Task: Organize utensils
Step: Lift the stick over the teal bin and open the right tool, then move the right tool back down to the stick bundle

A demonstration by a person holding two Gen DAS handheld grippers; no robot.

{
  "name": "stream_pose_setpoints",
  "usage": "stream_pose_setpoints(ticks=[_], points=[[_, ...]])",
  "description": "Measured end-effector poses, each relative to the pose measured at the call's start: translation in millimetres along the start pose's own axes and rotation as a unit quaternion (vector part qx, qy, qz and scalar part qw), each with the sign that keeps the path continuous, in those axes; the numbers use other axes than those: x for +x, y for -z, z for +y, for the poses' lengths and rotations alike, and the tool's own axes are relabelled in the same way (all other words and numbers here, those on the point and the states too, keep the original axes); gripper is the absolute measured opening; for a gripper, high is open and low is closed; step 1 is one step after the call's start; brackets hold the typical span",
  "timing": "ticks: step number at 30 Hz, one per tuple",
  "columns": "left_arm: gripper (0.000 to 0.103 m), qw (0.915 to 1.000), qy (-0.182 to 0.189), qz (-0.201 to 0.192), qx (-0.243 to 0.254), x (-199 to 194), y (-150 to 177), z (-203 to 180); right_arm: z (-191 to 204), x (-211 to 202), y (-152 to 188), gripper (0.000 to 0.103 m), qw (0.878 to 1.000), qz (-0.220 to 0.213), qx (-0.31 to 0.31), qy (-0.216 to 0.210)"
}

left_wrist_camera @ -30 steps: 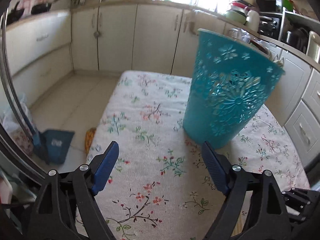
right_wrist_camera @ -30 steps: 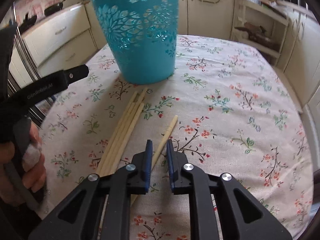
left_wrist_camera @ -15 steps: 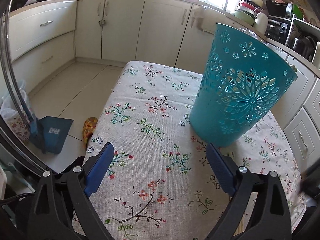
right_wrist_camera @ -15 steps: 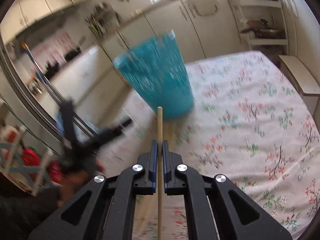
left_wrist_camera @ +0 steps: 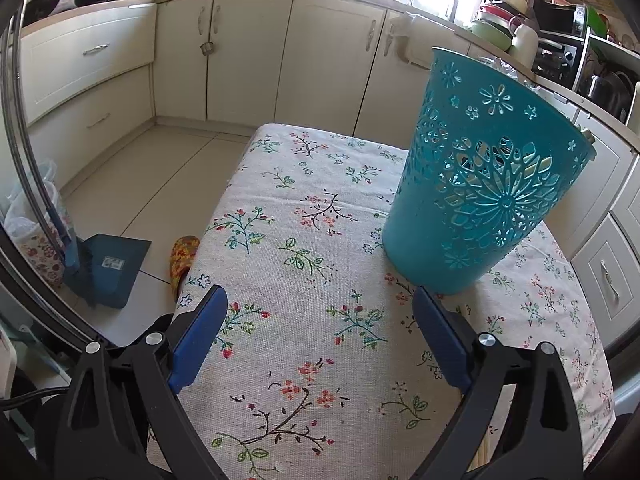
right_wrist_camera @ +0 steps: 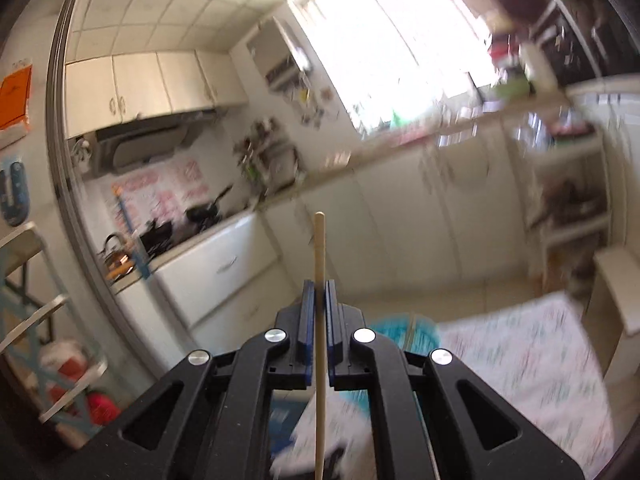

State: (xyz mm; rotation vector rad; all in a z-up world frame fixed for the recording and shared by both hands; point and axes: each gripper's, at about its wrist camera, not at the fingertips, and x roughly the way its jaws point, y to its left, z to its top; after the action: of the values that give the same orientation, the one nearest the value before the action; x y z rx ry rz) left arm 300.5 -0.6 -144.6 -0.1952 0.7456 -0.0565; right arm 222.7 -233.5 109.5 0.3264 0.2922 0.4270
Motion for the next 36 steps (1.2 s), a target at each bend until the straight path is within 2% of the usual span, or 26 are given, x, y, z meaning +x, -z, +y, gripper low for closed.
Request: stream_pose_setpoints(ticks=[2,4,8,9,10,13,19,21,22,23,26,29,36], points=[[0.090,1.0000,0.000,-0.003,-0.003,-1,0,1,2,19,-9,0.006,0.999,-0.033,-0.008,0.035],[0.090,1.0000,0.001,-0.006,-0.008,-2,0,2,-1,40,-8,0.006,0.994,-0.065,-0.009,0.089],[0.090,0.9999,0.004,-0.011,-0.012,-4,0,3,-18,74,17,0.006,0.986,-0.069,-0.002,0.154],[0.090,0.9998,0.005,-0.011,-0.013,-4,-1,3,-22,83,26,0.006,0.985,-0.055,-0.002,0.161],[0.090,0.9998,0.005,-0.011,-0.013,-4,0,4,-29,99,39,0.006,0.987,-0.019,0.001,0.161],[0.090,0.9998,0.008,-0.011,-0.016,-4,-1,5,-36,107,62,0.006,0.988,0.026,-0.006,0.154],[0.090,0.9997,0.008,-0.011,-0.021,-4,-1,5,-34,59,82,0.016,0.988,0.056,-0.034,0.142],[0.090,0.9997,0.007,-0.011,-0.022,-4,-1,6,-37,45,92,0.022,0.986,0.074,-0.030,0.143],[0.090,0.9997,0.006,-0.011,-0.023,-3,-1,6,-39,38,104,0.028,0.984,0.096,-0.026,0.146],[0.090,0.9997,0.005,-0.011,-0.023,-3,-1,6,-41,36,115,0.030,0.981,0.119,-0.023,0.149],[0.090,0.9997,0.002,-0.011,-0.022,-3,-1,5,-47,32,163,0.030,0.967,0.207,-0.014,0.147],[0.091,0.9997,-0.001,-0.010,-0.021,-2,-1,5,-50,39,201,0.030,0.952,0.269,-0.009,0.143],[0.091,0.9997,-0.003,-0.008,-0.024,-1,-1,6,-46,60,225,0.026,0.935,0.319,-0.026,0.156]])
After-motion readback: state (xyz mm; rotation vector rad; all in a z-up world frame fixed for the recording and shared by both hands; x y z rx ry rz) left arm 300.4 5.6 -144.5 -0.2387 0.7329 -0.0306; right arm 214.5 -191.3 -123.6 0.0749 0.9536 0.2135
